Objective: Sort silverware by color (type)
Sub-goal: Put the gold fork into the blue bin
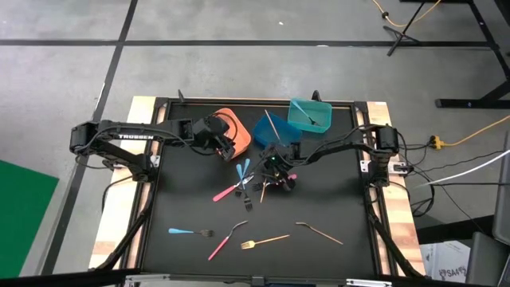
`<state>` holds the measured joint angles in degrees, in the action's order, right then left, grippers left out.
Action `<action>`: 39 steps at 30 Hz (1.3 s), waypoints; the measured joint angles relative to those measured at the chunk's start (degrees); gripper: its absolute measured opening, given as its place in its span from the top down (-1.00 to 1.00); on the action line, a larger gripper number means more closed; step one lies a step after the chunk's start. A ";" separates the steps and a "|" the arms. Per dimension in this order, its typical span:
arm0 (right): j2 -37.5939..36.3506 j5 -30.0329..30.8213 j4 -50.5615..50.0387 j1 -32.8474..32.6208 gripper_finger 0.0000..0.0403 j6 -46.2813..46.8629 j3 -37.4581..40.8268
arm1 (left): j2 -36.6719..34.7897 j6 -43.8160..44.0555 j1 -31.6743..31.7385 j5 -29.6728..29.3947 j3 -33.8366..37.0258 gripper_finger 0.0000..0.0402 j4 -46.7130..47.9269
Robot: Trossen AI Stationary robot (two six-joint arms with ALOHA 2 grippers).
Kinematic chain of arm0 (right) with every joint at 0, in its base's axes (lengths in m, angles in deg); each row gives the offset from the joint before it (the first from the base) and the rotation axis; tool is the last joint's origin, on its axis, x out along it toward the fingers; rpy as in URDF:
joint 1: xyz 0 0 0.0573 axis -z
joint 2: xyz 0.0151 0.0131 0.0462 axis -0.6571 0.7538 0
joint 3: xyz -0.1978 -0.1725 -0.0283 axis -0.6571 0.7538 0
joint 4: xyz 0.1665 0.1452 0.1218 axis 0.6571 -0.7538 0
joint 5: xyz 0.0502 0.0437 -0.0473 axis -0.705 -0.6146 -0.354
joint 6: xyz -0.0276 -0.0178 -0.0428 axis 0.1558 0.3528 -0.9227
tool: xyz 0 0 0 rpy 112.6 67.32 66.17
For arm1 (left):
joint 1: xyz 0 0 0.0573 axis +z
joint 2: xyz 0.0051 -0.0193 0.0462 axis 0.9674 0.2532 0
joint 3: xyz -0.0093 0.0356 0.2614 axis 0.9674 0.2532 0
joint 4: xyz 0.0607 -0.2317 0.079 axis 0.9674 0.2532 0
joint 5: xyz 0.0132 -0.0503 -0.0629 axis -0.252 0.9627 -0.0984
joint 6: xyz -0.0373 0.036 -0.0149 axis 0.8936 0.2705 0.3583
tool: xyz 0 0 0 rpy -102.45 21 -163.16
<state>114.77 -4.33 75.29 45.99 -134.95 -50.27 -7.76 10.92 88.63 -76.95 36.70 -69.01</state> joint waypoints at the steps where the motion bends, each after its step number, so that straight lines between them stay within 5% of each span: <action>1: 0.01 0.09 -0.02 -0.02 0.24 0.00 0.00 | 0.00 0.00 0.00 0.00 0.00 0.63 0.02; 11: 0.11 0.24 -0.19 -0.02 0.25 0.26 0.00 | 0.00 0.00 0.00 0.00 0.00 0.63 0.02; 25: 0.20 0.42 -1.03 -0.09 0.78 0.46 0.09 | 0.00 0.07 0.00 0.00 0.00 0.63 0.02; 39: 0.26 -2.02 -1.01 -0.01 0.98 1.32 0.11 | 0.00 0.07 0.00 -0.01 0.00 0.63 0.01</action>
<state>115.03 -6.35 74.29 45.98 -133.63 -50.16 -7.76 10.99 88.63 -76.96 36.70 -69.00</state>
